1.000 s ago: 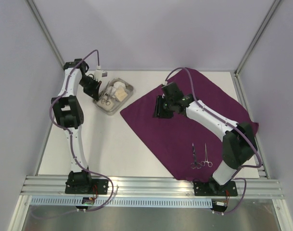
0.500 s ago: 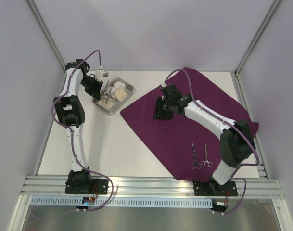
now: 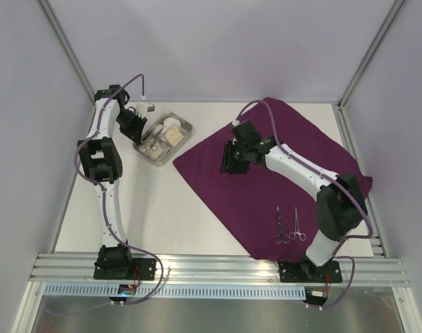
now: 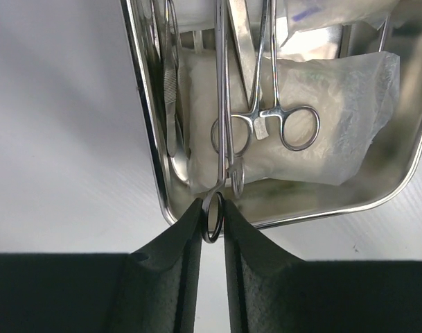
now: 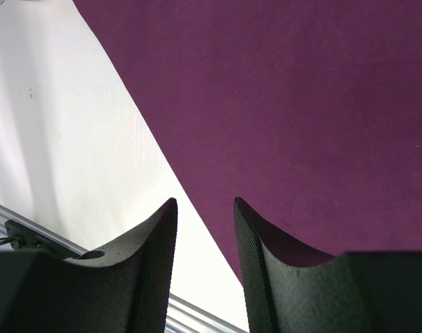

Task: Prepare the surgical pack

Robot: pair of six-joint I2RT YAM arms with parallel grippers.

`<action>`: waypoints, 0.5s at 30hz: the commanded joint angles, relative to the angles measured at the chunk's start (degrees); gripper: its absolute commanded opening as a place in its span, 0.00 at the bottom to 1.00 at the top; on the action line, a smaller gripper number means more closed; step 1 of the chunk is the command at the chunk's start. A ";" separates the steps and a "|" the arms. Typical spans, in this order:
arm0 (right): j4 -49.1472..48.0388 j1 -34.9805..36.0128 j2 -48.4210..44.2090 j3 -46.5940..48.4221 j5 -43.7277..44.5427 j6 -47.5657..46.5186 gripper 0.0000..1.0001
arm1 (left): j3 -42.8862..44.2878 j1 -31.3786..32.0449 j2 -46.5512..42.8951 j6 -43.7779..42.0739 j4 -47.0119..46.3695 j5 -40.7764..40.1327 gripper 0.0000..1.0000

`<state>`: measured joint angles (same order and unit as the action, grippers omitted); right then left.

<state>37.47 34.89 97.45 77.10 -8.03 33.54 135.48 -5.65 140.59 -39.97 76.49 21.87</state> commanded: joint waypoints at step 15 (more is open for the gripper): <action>15.75 -0.09 -2.17 4.46 17.86 -0.23 0.43 | -1.36 0.38 -6.99 3.84 -3.27 -4.20 0.63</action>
<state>44.84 34.89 98.39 79.00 0.47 33.58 134.15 -5.23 140.00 -37.93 75.11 19.57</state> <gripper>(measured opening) 0.428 0.613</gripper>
